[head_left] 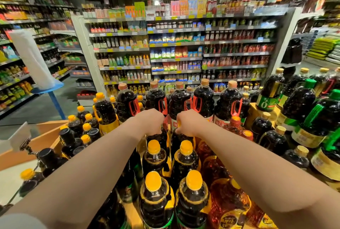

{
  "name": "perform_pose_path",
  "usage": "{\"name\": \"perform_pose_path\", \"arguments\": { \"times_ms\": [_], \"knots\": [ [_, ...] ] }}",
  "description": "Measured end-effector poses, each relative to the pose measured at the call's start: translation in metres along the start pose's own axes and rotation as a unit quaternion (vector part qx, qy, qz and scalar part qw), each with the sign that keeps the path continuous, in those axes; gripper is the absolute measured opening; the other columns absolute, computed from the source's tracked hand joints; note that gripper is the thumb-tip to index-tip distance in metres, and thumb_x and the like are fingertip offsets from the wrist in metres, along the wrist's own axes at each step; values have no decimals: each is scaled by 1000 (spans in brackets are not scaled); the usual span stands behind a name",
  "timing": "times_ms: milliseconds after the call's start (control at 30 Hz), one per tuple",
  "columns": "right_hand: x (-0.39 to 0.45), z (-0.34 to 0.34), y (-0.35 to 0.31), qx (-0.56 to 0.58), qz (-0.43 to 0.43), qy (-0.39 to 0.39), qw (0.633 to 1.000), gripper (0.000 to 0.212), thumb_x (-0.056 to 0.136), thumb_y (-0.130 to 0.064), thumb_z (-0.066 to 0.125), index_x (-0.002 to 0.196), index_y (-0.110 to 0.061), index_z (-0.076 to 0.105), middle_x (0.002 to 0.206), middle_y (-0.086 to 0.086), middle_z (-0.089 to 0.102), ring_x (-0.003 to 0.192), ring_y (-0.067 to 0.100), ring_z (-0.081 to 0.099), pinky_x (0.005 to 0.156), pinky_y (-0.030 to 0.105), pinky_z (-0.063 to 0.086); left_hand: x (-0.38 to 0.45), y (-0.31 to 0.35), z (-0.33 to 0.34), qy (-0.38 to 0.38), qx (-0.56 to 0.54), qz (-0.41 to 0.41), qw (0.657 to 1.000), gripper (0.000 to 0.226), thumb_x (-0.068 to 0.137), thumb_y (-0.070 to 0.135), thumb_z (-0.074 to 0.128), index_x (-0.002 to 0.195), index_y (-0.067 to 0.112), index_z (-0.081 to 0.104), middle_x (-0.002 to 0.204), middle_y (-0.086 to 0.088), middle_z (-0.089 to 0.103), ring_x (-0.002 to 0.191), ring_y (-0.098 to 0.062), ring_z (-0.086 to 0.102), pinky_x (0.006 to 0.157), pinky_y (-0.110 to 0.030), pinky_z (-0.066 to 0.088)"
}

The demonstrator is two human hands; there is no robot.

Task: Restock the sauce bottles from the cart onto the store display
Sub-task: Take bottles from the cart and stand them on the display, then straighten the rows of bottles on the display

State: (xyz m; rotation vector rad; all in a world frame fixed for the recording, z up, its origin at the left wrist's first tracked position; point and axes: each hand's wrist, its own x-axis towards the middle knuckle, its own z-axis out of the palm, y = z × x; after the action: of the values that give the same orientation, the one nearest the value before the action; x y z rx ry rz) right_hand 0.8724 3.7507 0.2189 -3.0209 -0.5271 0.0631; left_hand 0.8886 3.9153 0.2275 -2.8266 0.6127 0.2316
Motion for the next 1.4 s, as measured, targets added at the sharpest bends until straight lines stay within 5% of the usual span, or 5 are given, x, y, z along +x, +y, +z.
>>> {"name": "perform_pose_path", "arguments": {
  "times_ms": [400,667,1033,1233,1400],
  "knots": [
    [-7,-2,2,28,-1,15,999,31,93,-22,61,120,-7,57,112,11,64,103,30,59,87,43,53,1,5,-5,-22,13,6,1000,28,90,30,66,105,5,67,96,-7,68,86,-22,65,71,-32,54],
    [-23,1,1,43,17,40,998,30,90,-11,55,120,-7,57,110,14,63,100,30,58,82,44,54,-8,4,-9,-22,-1,3,1000,44,93,28,63,132,11,53,112,-6,63,103,-24,60,81,-32,51],
    [-83,-30,-14,47,-3,102,994,32,93,-25,57,122,-11,60,110,9,63,101,27,58,82,39,53,-76,58,-42,173,17,8,985,30,96,37,54,118,16,54,88,-2,47,82,-22,55,64,-36,50],
    [-142,-37,-18,-2,23,129,991,17,88,-23,52,78,-11,60,68,2,58,67,22,58,64,38,55,-115,106,-60,181,-24,77,980,9,93,21,48,95,17,56,76,2,49,77,-21,57,65,-36,53],
    [-210,-35,-10,-26,57,133,989,14,85,-18,54,72,-12,57,72,1,58,69,19,56,63,28,48,-140,153,-56,176,-56,153,971,8,94,19,45,88,17,50,82,0,50,74,-18,49,59,-30,41]
  ]
}}
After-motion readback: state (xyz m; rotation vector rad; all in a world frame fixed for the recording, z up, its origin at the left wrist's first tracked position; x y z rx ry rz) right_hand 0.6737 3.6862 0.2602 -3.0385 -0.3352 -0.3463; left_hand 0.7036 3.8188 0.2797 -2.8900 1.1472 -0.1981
